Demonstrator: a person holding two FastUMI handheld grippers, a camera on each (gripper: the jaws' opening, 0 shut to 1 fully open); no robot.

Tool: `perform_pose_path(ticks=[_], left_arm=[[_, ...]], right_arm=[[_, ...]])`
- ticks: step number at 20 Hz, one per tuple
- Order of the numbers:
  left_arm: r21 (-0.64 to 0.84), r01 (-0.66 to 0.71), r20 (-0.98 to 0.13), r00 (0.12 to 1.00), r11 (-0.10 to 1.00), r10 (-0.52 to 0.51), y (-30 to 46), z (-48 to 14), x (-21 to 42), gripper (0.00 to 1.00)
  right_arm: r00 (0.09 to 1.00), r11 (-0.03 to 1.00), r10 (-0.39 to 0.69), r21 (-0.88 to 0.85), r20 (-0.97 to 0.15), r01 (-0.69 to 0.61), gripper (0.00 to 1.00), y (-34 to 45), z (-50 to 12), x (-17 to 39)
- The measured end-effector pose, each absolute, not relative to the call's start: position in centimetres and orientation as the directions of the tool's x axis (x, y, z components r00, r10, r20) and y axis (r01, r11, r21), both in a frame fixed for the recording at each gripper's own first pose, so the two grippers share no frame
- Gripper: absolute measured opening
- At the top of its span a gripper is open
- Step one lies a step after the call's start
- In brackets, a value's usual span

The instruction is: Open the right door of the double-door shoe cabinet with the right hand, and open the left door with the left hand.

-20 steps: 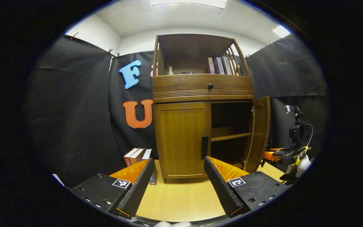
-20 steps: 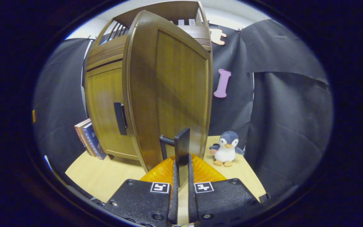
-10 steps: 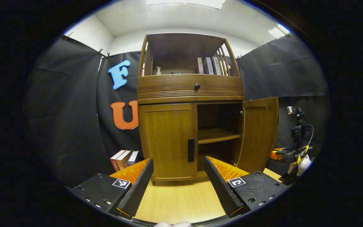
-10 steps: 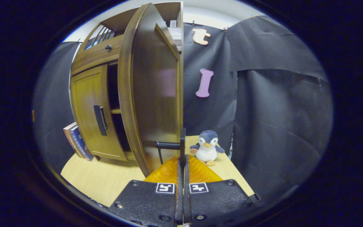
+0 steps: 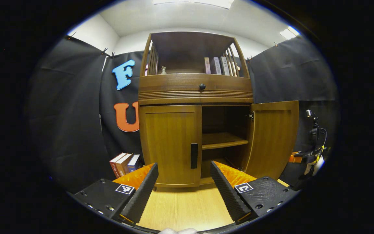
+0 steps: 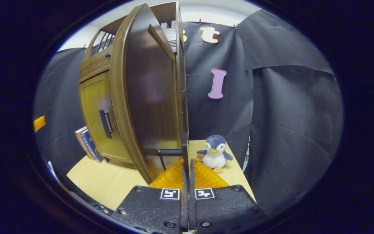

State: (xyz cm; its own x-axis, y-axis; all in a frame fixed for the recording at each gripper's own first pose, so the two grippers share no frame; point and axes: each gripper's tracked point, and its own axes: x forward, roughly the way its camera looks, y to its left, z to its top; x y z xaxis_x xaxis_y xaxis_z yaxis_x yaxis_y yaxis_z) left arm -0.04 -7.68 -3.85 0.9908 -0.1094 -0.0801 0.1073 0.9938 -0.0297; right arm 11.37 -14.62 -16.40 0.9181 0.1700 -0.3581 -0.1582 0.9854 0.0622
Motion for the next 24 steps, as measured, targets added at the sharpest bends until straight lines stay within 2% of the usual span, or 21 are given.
perform_pose_path(ticks=[2,3,7,8,10,13,16,17,20,22,23,24], left_arm=[[-0.027,0.094,-0.080,0.992,0.995,-0.096,-7.8,-4.0,0.4,1.00],[-0.026,0.087,-0.080,0.993,0.996,-0.089,-7.9,-4.2,0.7,0.96],[-0.033,0.051,-0.106,0.993,0.998,-0.054,-7.7,-4.7,1.1,0.96],[-0.034,0.045,-0.109,0.993,0.998,-0.049,-7.6,-4.8,1.3,0.96],[-0.032,0.035,-0.110,0.993,0.999,-0.038,-7.5,-4.6,1.6,0.96],[-0.021,0.019,-0.097,0.995,1.000,-0.021,-7.0,-4.1,2.2,0.96],[-0.007,0.011,-0.091,0.996,1.000,-0.011,-6.1,-3.8,2.9,0.96],[0.003,0.005,-0.089,0.996,1.000,-0.004,-5.6,-3.6,3.2,0.96],[0.019,-0.004,-0.079,0.997,1.000,0.005,-4.7,-3.3,3.8,0.96],[0.013,-0.003,-0.078,0.997,1.000,0.004,-4.4,-3.4,4.0,0.96],[0.008,0.000,-0.079,0.997,1.000,0.001,-4.4,-3.5,4.0,1.00],[0.007,0.002,-0.081,0.997,1.000,-0.001,-4.2,-3.7,4.1,0.96]], right_arm=[[0.908,0.977,0.215,0.076,-0.360,-0.201,0.04,-15.5,-16.3,11.6],[0.903,0.972,0.235,0.089,-0.360,-0.218,0.04,-15.9,-16.2,11.8],[0.889,0.954,0.300,0.087,-0.345,-0.288,0.06,-17.0,-15.3,11.6],[0.889,0.950,0.310,0.082,-0.337,-0.301,0.19,-17.2,-14.8,11.3],[0.888,0.949,0.313,0.067,-0.336,-0.309,0.27,-18.0,-14.2,10.5],[0.915,0.966,0.256,0.045,-0.313,-0.255,0.62,-19.5,-11.8,9.0],[0.955,0.983,0.180,0.017,-0.235,-0.182,0.98,-19.3,-7.4,7.0],[0.968,0.988,0.149,0.001,-0.204,-0.152,1.00,-19.1,-5.7,6.4],[0.985,0.994,0.101,-0.027,-0.140,-0.106,0.99,-15.8,-2.7,4.6],[0.987,0.995,0.093,-0.033,-0.130,-0.098,1.00,-12.4,-2.3,3.2],[0.988,0.995,0.093,-0.033,-0.126,-0.098,0.99,-10.6,-2.6,2.7],[0.988,0.994,0.097,-0.035,-0.118,-0.102,0.99,-8.6,-3.0,2.3]])
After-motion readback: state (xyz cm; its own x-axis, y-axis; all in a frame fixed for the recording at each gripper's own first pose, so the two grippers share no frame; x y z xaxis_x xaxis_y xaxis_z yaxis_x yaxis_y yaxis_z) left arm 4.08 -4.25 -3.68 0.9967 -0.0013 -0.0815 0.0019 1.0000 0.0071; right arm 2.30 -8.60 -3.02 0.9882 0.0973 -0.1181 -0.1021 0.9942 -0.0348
